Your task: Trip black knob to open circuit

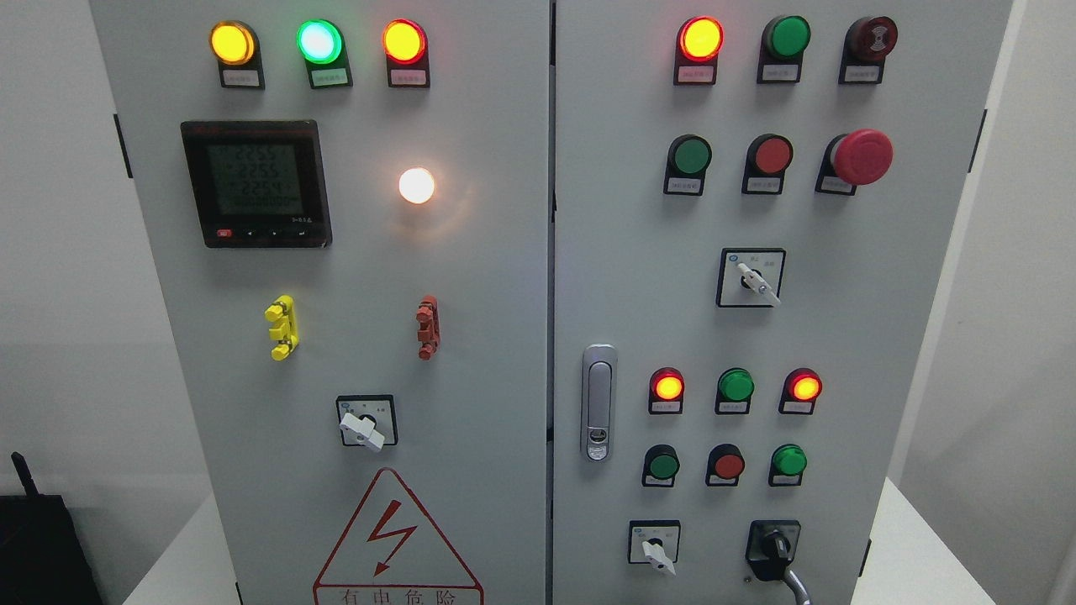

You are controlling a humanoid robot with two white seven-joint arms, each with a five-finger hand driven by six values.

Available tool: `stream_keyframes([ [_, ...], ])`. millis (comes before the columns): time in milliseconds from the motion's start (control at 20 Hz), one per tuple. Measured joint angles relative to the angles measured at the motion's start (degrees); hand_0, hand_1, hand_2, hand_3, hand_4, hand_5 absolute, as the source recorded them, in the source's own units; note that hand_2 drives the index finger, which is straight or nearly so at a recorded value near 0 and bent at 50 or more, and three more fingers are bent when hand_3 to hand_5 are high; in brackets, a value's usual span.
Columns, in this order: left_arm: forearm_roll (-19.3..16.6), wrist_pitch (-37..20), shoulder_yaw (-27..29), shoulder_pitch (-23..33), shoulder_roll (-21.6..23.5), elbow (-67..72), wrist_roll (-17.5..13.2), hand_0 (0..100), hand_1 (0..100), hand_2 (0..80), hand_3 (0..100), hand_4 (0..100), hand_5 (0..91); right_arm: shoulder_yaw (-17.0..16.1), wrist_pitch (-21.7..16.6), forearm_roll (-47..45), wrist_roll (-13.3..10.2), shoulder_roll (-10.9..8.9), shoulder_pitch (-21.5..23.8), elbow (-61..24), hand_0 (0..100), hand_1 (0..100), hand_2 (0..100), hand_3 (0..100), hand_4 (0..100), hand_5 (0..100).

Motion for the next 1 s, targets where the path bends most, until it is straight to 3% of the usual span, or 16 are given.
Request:
stream_keyframes([
  [1000, 0.0, 0.0, 0.0, 0.0, 0.0, 0.0, 0.0, 12, 39, 0.0, 0, 0, 0.0, 1.0, 0.2, 0.0, -0.5, -0.08, 0.0, -0.5, 71, 74, 0, 100, 93, 92],
])
